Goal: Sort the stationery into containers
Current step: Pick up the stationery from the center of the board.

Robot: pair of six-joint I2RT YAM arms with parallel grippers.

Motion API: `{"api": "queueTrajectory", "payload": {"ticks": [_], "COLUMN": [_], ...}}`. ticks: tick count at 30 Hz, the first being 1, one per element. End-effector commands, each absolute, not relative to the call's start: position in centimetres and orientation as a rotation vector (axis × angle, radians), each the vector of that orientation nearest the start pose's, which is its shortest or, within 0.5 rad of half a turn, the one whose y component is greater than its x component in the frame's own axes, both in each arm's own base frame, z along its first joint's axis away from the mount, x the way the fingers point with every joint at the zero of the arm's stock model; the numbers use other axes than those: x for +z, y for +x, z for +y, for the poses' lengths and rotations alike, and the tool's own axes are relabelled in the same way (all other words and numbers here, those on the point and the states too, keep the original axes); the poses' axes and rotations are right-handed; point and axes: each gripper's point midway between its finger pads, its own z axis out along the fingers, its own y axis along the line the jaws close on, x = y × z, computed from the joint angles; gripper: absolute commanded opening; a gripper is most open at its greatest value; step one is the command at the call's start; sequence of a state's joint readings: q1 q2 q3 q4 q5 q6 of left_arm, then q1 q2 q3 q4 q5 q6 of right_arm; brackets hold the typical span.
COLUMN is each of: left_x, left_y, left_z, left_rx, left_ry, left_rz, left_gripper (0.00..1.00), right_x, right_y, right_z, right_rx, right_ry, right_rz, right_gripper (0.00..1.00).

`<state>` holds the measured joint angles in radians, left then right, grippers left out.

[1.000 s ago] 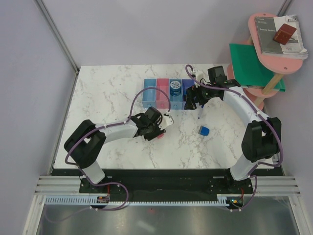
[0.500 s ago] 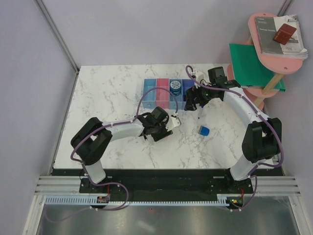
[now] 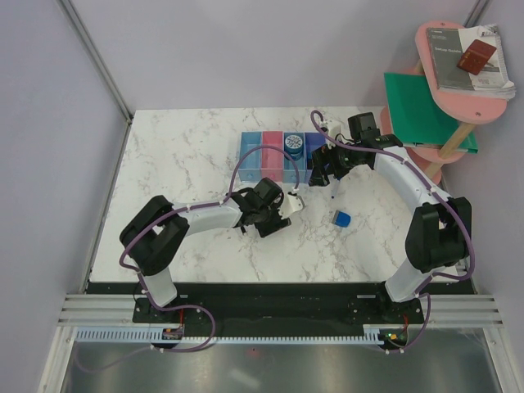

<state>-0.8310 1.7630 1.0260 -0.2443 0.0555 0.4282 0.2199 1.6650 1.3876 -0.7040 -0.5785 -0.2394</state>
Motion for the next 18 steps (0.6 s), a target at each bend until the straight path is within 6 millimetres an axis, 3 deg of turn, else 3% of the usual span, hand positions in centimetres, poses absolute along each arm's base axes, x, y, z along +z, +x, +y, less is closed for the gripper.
{"api": "queueTrajectory", "payload": {"ticks": [1, 10, 13, 18], "left_x": [2.4, 1.8, 1.6, 1.5], "left_y": [27.2, 26.3, 26.8, 26.9], "left_z": [-29.6, -30.7, -31.0, -31.1], "left_rx": [-0.257, -0.343, -0.328, -0.323], "left_ry": [1.572, 1.697, 1.717, 1.733], "left_rz": [2.022, 1.920, 1.902, 1.894], "left_gripper": [0.68, 0.67, 0.62, 0.42], "right_x": [17.2, 17.0, 17.0, 16.8], "right_y": [35.9, 35.8, 35.8, 35.8], "right_z": [17.2, 17.0, 17.0, 17.0], "right_rx": [0.731, 0.717, 0.716, 0.714], "right_ry": [-0.787, -0.786, -0.782, -0.784], "right_rz": [2.292, 2.305, 2.307, 2.312], "right_gripper": [0.94, 0.94, 0.94, 0.94]}}
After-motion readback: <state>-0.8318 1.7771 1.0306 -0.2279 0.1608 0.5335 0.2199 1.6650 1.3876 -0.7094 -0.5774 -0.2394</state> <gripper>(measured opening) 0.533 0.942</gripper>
